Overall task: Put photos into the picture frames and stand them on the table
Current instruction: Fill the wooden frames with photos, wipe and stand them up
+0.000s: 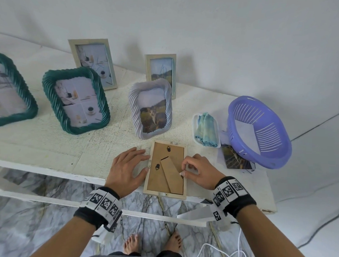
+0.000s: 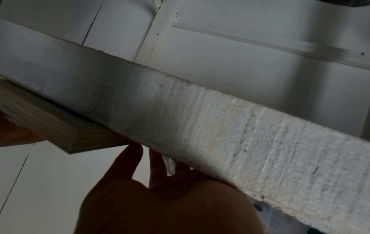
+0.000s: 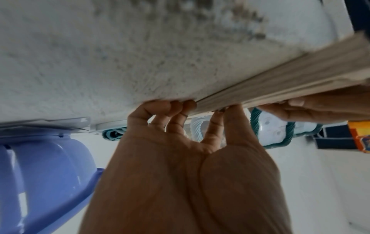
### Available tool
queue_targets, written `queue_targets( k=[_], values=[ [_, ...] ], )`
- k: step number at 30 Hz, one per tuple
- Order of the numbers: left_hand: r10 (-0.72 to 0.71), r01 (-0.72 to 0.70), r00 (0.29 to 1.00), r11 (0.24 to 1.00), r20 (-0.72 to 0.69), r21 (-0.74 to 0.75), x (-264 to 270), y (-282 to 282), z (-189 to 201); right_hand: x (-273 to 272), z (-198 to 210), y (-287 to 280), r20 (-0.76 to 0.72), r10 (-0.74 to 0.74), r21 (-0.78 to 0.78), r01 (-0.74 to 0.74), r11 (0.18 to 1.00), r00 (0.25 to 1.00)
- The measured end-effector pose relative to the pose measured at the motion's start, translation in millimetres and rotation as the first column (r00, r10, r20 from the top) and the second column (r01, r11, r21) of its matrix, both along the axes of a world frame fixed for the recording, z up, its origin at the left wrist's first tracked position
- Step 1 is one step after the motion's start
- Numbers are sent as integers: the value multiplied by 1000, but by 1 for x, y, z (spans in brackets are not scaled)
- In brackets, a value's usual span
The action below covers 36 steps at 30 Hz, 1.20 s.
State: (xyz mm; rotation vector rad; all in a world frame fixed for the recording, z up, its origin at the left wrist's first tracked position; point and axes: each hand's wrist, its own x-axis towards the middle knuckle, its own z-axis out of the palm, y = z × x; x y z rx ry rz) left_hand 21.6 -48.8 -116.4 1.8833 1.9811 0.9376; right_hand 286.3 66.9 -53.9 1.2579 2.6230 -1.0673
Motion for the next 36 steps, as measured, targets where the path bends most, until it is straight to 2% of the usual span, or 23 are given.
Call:
queue_targets(
  k=[9, 14, 18, 21, 25, 28, 30, 34, 36],
  values=[
    [-20, 20, 999, 1000, -27, 5, 3, -1, 1, -6, -8, -9, -72, -41, 168, 52, 984, 997],
    [-38, 40, 998, 998, -40, 45, 4, -2, 1, -9, -8, -10, -87, -77, 138, 89, 986, 993],
    [-121, 124, 989, 992, -89, 37, 8, -4, 3, -10, -10, -11, -89, -93, 124, 103, 987, 992],
    [-111, 113, 992, 993, -63, 22, 9, -4, 5, -10, -7, -10, -88, -106, 110, 116, 987, 990],
    [-84, 84, 996, 996, -35, 5, 7, -2, 3, -16, 2, -5, -55, -93, 102, 99, 990, 994],
    [-74, 74, 997, 997, -33, 8, 7, -1, 2, -30, 11, -1, -41, -189, 260, 194, 946, 981],
    [-69, 70, 997, 997, -39, 12, 6, -1, 2, -43, 17, 2, -27, -197, 323, 195, 926, 980],
    [-72, 73, 997, 997, -33, 23, 5, 0, 1, -63, 24, 8, 154, -159, 257, 116, 960, 975],
    [-72, 73, 997, 997, -30, 22, 4, 1, 1, -67, 24, 10, 186, -176, 255, 125, 959, 967]
  ],
)
